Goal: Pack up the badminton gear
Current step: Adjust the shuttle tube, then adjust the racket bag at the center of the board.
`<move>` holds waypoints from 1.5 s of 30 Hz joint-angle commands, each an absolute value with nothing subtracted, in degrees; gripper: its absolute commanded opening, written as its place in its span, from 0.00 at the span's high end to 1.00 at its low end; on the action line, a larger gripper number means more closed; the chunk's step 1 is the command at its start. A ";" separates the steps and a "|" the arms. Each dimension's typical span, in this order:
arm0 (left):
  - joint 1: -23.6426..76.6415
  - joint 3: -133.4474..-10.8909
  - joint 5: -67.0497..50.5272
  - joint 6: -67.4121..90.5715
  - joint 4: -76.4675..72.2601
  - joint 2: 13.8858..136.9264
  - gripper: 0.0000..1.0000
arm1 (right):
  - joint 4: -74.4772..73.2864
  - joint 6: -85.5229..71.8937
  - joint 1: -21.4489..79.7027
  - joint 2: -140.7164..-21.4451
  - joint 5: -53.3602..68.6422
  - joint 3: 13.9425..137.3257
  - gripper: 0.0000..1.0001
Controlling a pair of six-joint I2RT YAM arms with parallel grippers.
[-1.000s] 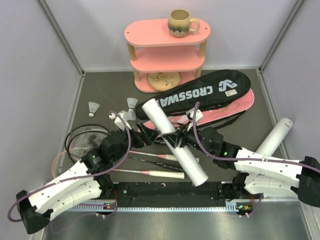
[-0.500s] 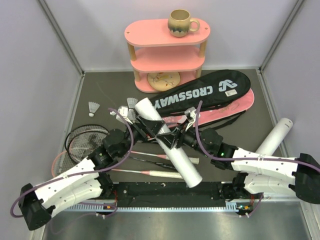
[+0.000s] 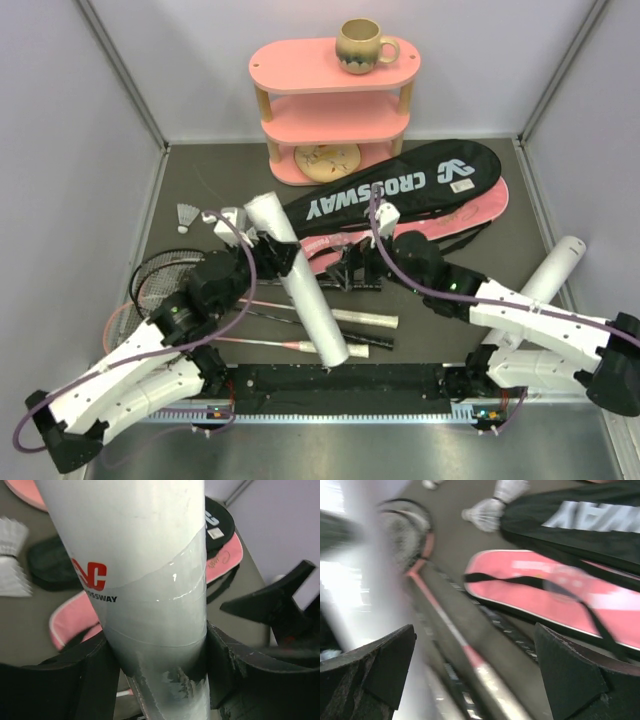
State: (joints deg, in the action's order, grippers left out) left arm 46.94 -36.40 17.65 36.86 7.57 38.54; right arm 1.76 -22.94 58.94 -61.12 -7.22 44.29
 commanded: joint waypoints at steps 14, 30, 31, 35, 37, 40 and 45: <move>46.32 -58.63 27.25 14.33 35.95 27.25 0.54 | 6.74 16.42 45.87 -84.09 -3.77 47.82 0.20; 46.41 -56.07 22.68 11.34 36.56 21.27 0.57 | 24.43 39.90 53.26 -106.34 -27.15 53.61 0.47; 46.32 -55.99 22.68 11.34 36.74 20.92 0.57 | 24.52 39.99 53.44 -105.83 -27.25 53.79 0.48; 46.41 -56.42 21.45 11.60 37.18 20.30 0.57 | 14.10 33.34 53.79 -99.86 -20.58 54.58 0.44; 46.41 -56.51 21.27 11.69 37.18 19.95 0.57 | 11.96 30.42 53.88 -95.31 -18.99 54.23 0.39; 46.41 -56.25 21.10 11.69 36.65 19.60 0.57 | 13.09 29.53 53.79 -92.29 -18.19 52.57 0.38; 46.41 -55.72 20.48 11.51 36.03 19.77 0.57 | 13.18 33.92 52.56 -96.06 -20.57 54.66 0.42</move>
State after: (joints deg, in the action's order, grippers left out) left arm 46.54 -55.70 21.58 11.99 40.71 20.25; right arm 13.28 32.42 52.97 -94.02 -19.84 52.03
